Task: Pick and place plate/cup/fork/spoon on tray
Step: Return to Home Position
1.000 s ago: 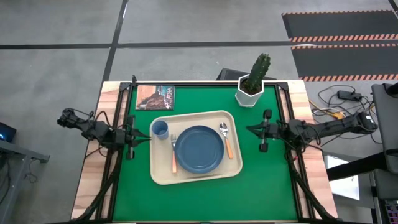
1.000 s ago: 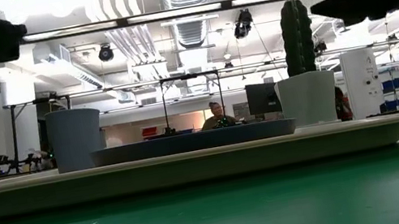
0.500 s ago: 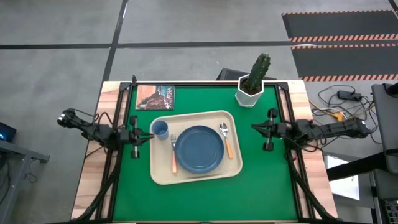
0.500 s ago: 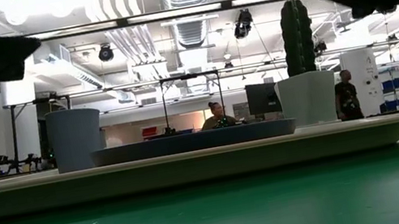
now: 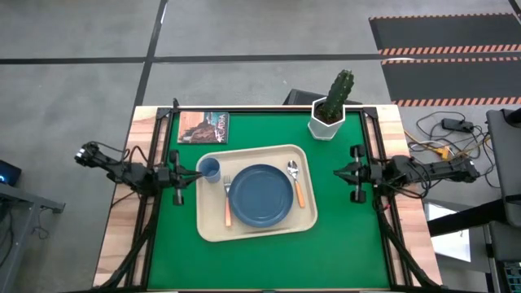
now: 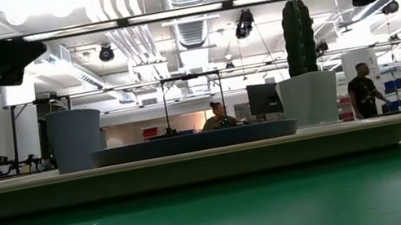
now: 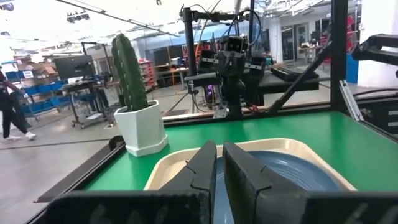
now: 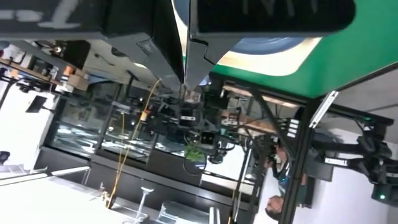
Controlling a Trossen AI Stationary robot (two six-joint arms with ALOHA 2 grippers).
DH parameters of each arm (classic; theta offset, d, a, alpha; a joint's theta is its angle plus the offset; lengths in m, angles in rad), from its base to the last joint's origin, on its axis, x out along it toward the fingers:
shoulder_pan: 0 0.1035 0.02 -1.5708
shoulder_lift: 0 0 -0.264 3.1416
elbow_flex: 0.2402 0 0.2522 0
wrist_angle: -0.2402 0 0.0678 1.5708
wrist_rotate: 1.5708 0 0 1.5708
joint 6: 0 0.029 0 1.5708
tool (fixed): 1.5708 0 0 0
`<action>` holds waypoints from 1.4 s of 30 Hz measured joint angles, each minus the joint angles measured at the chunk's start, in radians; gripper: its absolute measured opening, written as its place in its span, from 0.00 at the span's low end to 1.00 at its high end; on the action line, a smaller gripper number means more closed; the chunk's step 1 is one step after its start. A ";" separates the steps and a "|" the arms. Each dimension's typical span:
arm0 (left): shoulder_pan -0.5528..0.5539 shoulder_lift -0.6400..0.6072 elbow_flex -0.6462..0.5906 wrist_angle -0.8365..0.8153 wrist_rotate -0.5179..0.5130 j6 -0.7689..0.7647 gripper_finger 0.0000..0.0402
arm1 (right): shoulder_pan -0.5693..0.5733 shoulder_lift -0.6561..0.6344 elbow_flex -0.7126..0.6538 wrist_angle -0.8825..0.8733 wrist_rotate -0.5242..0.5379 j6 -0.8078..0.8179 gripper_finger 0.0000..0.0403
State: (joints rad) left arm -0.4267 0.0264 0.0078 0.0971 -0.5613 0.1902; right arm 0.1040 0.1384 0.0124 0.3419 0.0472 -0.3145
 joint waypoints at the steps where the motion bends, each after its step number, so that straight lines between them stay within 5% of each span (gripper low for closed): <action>1: 0.000 0.005 0.000 0.001 0.000 0.000 0.03 | 0.001 -0.002 0.000 -0.004 -0.004 0.000 0.02; 12: 0.000 0.047 -0.002 -0.001 0.000 0.000 0.03 | 0.000 -0.137 0.000 -0.104 0.049 -0.050 0.02; 15: 0.000 0.055 -0.002 -0.001 0.000 0.000 0.03 | 0.000 -0.136 0.012 -0.183 0.118 -0.079 0.02; 33: 0.000 0.086 -0.003 0.000 0.002 0.000 0.03 | 0.000 -0.118 0.016 -0.329 0.155 -0.077 0.02; 42: 0.000 0.105 -0.003 0.001 0.003 0.000 0.03 | 0.000 -0.110 0.018 -0.335 0.155 0.100 0.02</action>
State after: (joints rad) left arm -0.4268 0.1313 0.0048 0.0979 -0.5587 0.1902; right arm 0.1040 0.0288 0.0299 0.0067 0.2026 -0.2142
